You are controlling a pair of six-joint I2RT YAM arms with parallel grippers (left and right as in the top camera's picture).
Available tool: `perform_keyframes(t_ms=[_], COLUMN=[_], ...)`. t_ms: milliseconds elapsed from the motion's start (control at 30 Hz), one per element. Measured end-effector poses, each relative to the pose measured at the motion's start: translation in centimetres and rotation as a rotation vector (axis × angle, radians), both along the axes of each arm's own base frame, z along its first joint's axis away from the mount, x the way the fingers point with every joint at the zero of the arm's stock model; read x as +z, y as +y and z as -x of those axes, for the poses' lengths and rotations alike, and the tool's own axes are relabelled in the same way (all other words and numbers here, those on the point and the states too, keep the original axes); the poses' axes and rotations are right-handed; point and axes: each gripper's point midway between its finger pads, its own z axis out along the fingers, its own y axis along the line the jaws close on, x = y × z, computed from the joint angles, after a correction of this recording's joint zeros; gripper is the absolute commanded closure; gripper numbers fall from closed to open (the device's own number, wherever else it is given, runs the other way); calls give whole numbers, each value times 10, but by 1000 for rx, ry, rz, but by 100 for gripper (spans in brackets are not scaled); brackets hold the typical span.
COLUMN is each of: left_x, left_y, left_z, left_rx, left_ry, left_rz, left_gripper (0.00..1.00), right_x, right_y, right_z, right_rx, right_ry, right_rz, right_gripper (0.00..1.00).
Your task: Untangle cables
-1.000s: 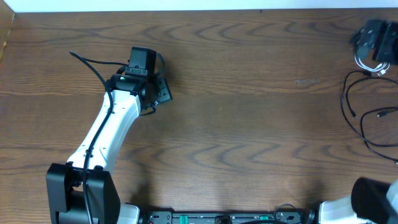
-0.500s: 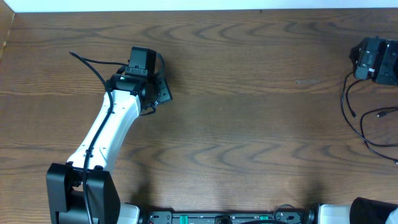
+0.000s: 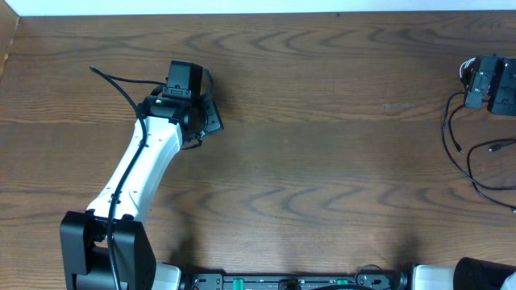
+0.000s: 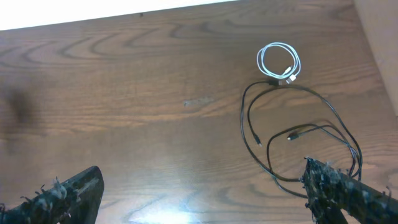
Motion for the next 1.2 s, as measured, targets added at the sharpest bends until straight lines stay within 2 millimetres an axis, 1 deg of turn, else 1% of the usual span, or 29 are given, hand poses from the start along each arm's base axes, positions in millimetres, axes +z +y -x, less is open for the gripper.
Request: perform_keyframes(t_ms=[100,200,300,400,567,700,800,967,1133,1200], left_x=[0,0,0,0,0,0,0,0,0,0], left_y=[0,0,0,0,0,0,0,0,0,0], left_z=[0,0,0,0,0,0,0,0,0,0], left_rx=[0,0,0,0,0,0,0,0,0,0], left_ry=[0,0,0,0,0,0,0,0,2,1], left_rz=[0,0,0,0,0,0,0,0,-1,0], left_gripper=[43,43,43,43,43,43,43,43,43,43], right_x=[1,8,19,26,20,-6,-31,-64,-94,-109], right_y=[3,13,25,31,38,45,50,56,57,56], right_z=[-1,-8,-17,-23,-27,-24,-16,3,24,31], right_rx=[11,46,86,106,126,148,164,182,181,177], right_ry=[-6,-58,-159,-266,-428,-509,-563,-700,-842,-879], right_rz=[6,12,23,32,44,46,47,51,57,61], right_gripper=[1,1,1,1,1,1,1,1,1,1])
